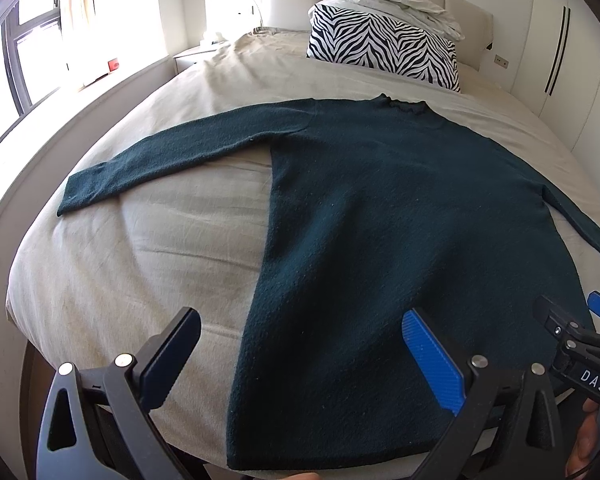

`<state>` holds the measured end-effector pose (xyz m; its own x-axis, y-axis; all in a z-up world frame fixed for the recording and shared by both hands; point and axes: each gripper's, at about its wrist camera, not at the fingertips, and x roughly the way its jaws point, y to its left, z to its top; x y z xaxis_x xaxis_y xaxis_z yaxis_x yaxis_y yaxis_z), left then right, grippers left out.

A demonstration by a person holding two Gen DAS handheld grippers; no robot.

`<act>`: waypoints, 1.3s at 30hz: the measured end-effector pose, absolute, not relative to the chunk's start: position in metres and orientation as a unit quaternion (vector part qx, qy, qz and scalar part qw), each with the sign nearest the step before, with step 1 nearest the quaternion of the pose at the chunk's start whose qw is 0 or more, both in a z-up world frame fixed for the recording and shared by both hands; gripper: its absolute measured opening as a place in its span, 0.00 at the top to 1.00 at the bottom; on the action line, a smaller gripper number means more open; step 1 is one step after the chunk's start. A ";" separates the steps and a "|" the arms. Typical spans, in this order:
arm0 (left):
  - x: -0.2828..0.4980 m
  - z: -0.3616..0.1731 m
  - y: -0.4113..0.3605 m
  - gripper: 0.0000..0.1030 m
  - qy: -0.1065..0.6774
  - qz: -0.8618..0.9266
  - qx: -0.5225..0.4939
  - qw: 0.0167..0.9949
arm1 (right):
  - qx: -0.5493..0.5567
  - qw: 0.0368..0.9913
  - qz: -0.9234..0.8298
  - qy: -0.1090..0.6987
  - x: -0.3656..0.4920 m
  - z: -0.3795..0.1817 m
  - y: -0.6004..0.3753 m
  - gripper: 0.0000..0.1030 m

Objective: Fold small clothes

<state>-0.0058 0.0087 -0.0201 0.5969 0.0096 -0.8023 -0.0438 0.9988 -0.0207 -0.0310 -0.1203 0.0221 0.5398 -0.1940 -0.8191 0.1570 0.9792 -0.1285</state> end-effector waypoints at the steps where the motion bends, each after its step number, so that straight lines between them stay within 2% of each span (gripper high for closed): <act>1: -0.005 -0.020 0.009 0.00 0.450 0.015 -0.019 0.893 | -0.020 0.877 -0.100 0.470 -0.030 0.020 -0.120 0.00; 33: 0.004 -0.032 0.008 0.00 0.469 0.018 -0.017 0.883 | -0.011 0.869 -0.105 0.483 -0.023 0.006 -0.125 0.00; 39: 0.014 -0.035 0.000 0.00 0.480 -0.001 -0.035 0.877 | 0.053 0.884 -0.095 0.455 -0.020 0.018 -0.169 0.00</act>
<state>0.0142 0.0004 -0.0353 0.5395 -0.0359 -0.8412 -0.0306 0.9976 -0.0622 -0.0195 -0.1686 0.0184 0.5689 -0.1194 -0.8137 0.2150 0.9766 0.0071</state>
